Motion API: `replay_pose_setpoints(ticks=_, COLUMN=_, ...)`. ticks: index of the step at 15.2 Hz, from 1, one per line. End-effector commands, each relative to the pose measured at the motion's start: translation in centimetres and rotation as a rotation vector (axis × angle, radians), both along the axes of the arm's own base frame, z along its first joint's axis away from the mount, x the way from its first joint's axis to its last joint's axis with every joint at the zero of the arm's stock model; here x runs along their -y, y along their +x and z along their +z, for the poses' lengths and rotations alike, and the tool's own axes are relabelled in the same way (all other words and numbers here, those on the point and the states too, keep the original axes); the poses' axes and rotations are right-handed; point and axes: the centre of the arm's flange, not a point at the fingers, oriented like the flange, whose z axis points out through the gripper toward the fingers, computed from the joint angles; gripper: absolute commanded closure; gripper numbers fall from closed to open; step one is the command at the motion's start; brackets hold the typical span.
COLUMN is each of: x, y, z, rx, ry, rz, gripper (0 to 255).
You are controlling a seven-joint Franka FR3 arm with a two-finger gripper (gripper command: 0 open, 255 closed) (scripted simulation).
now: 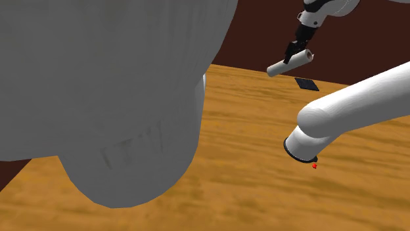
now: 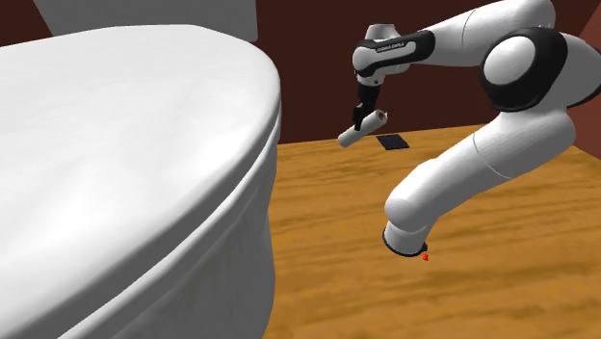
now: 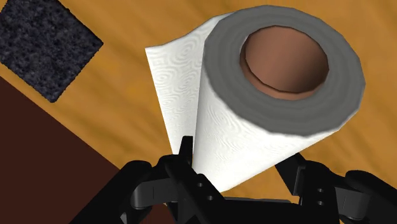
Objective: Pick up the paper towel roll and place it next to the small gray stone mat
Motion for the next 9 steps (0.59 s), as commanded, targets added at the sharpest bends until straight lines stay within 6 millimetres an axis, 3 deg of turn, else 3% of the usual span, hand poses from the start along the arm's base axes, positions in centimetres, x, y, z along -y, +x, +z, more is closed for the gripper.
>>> replay_pose_setpoints(ticks=1, x=2.9, y=-1.4, z=0.0, rx=-0.001, ry=0.000, rz=0.001, gripper=255)
replay_pose_setpoints(ticks=9, x=2.9, y=-1.4, z=-4.2, rx=-0.001, ry=0.000, rz=0.001, gripper=255)
